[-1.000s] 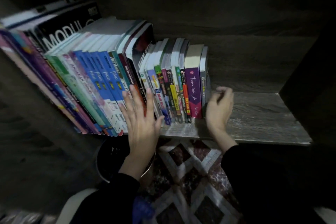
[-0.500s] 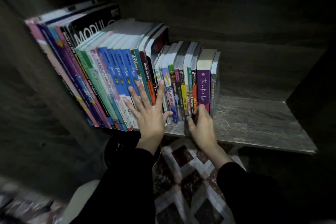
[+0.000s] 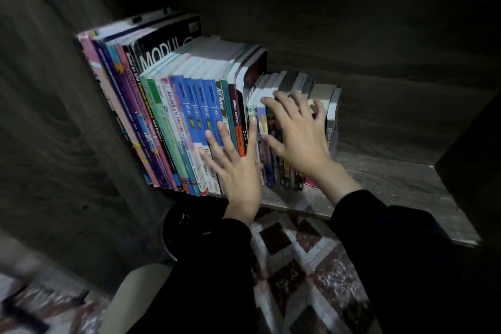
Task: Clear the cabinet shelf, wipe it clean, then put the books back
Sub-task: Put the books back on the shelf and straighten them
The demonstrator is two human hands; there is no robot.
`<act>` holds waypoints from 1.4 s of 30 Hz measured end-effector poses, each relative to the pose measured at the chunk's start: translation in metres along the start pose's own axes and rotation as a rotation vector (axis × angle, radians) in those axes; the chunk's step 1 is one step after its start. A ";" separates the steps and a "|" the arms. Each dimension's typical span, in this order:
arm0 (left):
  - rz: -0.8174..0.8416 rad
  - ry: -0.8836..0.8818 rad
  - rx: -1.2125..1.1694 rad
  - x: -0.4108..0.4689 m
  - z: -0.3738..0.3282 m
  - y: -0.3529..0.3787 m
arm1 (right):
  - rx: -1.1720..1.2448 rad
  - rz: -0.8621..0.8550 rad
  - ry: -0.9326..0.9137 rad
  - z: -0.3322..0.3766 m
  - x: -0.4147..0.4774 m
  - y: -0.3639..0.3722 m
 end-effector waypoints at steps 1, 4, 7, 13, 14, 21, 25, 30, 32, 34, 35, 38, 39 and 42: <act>-0.002 -0.003 -0.005 0.000 0.000 0.001 | 0.004 0.004 0.003 0.000 0.000 0.000; -0.011 -0.041 -0.026 0.001 0.000 0.003 | -0.004 0.007 0.011 0.000 0.001 -0.001; -0.031 -0.080 -0.008 0.003 0.002 0.004 | -0.016 0.032 0.023 0.000 0.000 0.000; 0.012 -0.110 0.019 0.003 0.002 0.005 | -0.117 0.067 0.014 0.001 -0.002 0.000; 0.017 -0.125 0.016 0.003 0.002 0.005 | -0.128 0.018 0.023 0.001 -0.007 -0.004; 0.056 -0.127 -0.024 0.002 0.001 0.001 | 0.407 -0.264 0.503 -0.023 -0.116 0.015; 0.156 0.082 -0.289 -0.029 -0.026 -0.017 | 0.587 -0.015 0.592 -0.009 -0.150 0.065; 0.609 0.006 -0.766 -0.052 -0.049 0.005 | 0.395 0.355 0.455 0.006 -0.145 0.105; 0.679 -0.046 -0.796 -0.051 -0.054 0.012 | 0.313 0.434 0.440 0.008 -0.141 0.108; 0.745 -0.077 -0.840 -0.049 -0.061 0.015 | 0.239 0.452 0.433 0.009 -0.140 0.110; 0.764 -0.078 -0.841 -0.050 -0.063 0.016 | 0.186 0.468 0.428 0.009 -0.140 0.114; 0.769 -0.036 -0.826 -0.050 -0.064 0.014 | 0.182 0.482 0.453 0.009 -0.141 0.121; 0.765 -0.011 -0.820 -0.050 -0.064 0.012 | 0.203 0.469 0.454 0.009 -0.140 0.119; 0.789 0.031 -0.787 -0.051 -0.065 0.009 | 0.342 0.359 0.424 0.004 -0.143 0.106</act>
Point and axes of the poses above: each hand's wrist, its own x-axis towards the middle knuckle, its own y-axis out of the palm, z = x × y, the point moved 9 cm from there along x, towards the middle knuckle
